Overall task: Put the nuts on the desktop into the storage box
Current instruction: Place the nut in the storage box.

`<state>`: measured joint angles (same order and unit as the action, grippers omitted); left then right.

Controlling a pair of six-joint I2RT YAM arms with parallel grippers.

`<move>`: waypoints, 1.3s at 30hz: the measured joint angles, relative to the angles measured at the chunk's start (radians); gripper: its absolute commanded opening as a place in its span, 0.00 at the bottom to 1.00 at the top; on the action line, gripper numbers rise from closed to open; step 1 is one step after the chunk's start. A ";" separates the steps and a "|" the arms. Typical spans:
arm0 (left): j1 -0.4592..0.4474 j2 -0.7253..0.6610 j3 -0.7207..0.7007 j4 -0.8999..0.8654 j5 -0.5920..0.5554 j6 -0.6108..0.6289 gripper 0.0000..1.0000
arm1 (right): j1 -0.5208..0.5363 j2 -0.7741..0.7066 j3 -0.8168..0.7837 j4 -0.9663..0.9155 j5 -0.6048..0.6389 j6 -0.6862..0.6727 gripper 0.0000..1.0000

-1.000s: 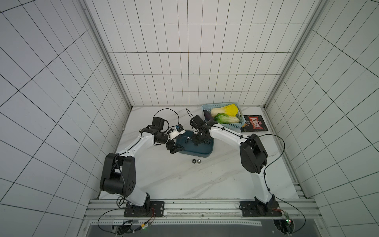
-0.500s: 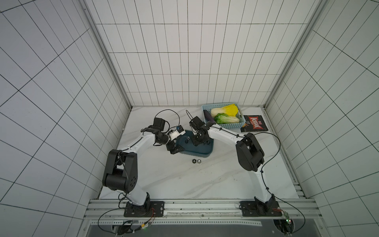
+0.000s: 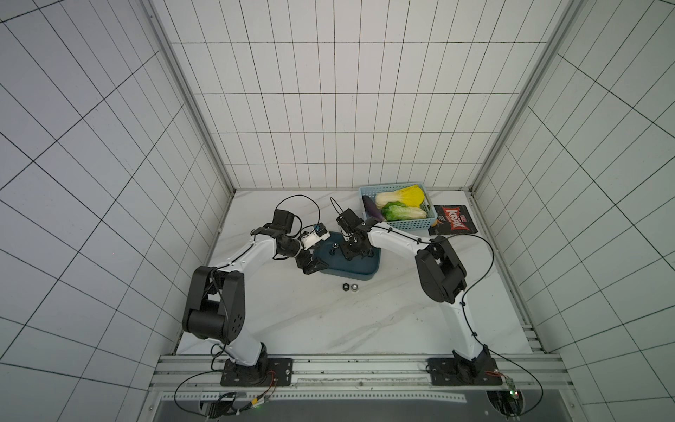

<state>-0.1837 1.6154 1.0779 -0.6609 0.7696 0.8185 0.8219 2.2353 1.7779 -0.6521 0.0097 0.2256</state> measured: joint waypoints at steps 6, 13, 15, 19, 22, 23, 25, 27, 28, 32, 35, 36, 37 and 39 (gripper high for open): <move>0.004 0.000 0.000 0.000 -0.003 0.000 0.97 | 0.000 0.005 0.002 0.012 0.010 -0.007 0.19; 0.008 0.000 0.000 0.000 -0.002 0.000 0.98 | -0.003 0.005 0.003 0.013 0.010 -0.009 0.17; 0.009 0.000 -0.001 0.000 -0.002 0.000 0.97 | -0.003 0.006 0.004 0.012 0.010 -0.009 0.16; 0.009 0.000 -0.002 0.000 -0.002 0.000 0.97 | -0.003 0.006 0.006 0.008 0.011 -0.008 0.16; 0.009 0.000 -0.003 0.000 -0.001 -0.001 0.97 | -0.003 0.005 0.010 -0.003 0.019 -0.008 0.16; 0.009 0.000 -0.003 0.000 0.000 -0.002 0.97 | -0.003 0.004 0.010 -0.005 0.024 -0.008 0.16; 0.009 0.000 -0.003 0.000 0.006 -0.004 0.97 | -0.003 0.000 0.010 -0.014 0.034 -0.006 0.16; 0.009 0.000 -0.003 0.000 0.012 -0.008 0.97 | -0.003 -0.005 0.009 -0.028 0.041 -0.004 0.17; 0.009 0.000 -0.003 0.000 0.014 -0.010 0.97 | -0.004 -0.009 0.008 -0.033 0.044 -0.001 0.17; 0.009 0.000 -0.003 0.000 0.018 -0.018 0.98 | -0.004 -0.035 -0.010 -0.043 0.056 0.009 0.17; 0.009 0.000 -0.003 0.003 0.018 -0.022 0.97 | -0.004 -0.060 -0.034 -0.047 0.058 0.018 0.17; 0.009 0.000 -0.003 0.005 0.019 -0.023 0.97 | -0.004 -0.065 -0.042 -0.047 0.058 0.019 0.17; 0.009 0.000 -0.003 0.007 0.020 -0.024 0.97 | -0.004 -0.069 -0.049 -0.048 0.058 0.022 0.17; 0.009 0.000 -0.004 0.009 0.021 -0.026 0.97 | -0.004 -0.072 -0.063 -0.047 0.058 0.028 0.17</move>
<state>-0.1745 1.6150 1.0737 -0.6521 0.7906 0.7929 0.8181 2.1635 1.7149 -0.6994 0.0681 0.2535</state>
